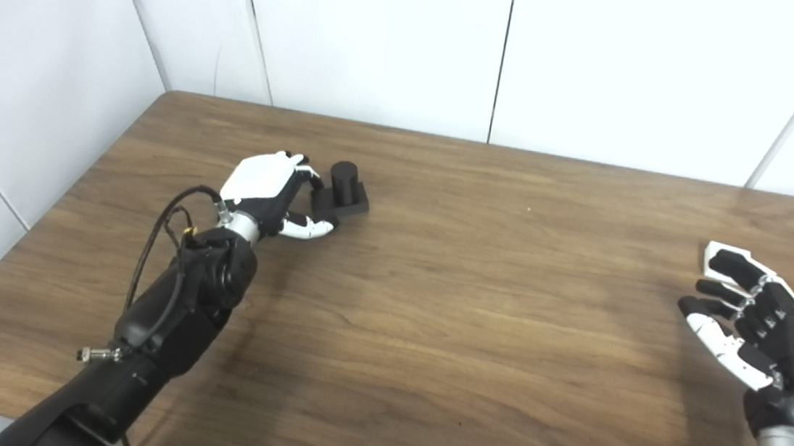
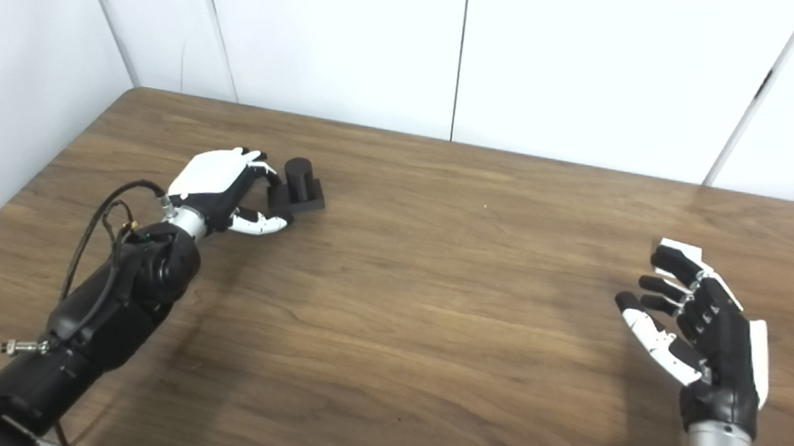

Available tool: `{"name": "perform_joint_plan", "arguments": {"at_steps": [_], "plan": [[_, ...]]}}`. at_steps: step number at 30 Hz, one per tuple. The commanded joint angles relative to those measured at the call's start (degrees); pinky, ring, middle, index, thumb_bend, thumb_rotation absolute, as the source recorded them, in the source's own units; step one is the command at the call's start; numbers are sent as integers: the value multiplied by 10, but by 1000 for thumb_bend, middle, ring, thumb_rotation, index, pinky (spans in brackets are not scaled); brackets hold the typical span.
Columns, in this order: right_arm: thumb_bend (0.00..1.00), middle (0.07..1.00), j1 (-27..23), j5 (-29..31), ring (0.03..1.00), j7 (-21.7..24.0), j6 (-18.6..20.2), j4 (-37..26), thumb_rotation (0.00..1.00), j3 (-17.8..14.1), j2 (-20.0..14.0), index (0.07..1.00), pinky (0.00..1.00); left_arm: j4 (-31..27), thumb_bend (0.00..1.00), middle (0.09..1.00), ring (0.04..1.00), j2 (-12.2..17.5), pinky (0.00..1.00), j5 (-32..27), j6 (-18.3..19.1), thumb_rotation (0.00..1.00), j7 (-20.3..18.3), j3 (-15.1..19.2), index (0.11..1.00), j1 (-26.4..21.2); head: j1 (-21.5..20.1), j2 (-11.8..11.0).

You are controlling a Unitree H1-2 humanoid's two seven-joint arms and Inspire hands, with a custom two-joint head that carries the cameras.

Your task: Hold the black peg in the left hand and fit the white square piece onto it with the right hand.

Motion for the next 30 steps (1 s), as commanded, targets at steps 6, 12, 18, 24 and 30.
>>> {"name": "perform_joint_plan", "arguments": {"at_steps": [6, 12, 18, 24, 30], "plan": [[462, 738, -19, 8, 653, 0, -19, -16, 0, -5, -2, 704, 583, 9, 782, 948, 991, 11, 938, 2, -4, 464, 3, -2, 733, -22, 1, 1], [445, 742, -14, 8, 651, -4, -8, -31, 0, -7, 3, 700, 593, 33, 767, 936, 981, 11, 936, -6, -12, 444, 7, -4, 706, -27, -4, 3], [433, 741, -12, 2, 643, -5, 7, -40, 0, -8, 1, 698, 581, 46, 760, 934, 982, 9, 930, -9, -17, 449, 10, -3, 700, -31, -2, 4], [436, 741, -12, 7, 641, -5, 2, -35, 0, -10, 4, 695, 587, 48, 748, 928, 981, 8, 932, -15, -25, 413, 15, -2, 683, -32, -5, 4], [428, 737, -12, 7, 640, -6, 5, -36, 4, -11, 3, 691, 591, 48, 733, 904, 970, 4, 932, -29, -22, 345, 21, 3, 626, -32, -5, 4]]}}
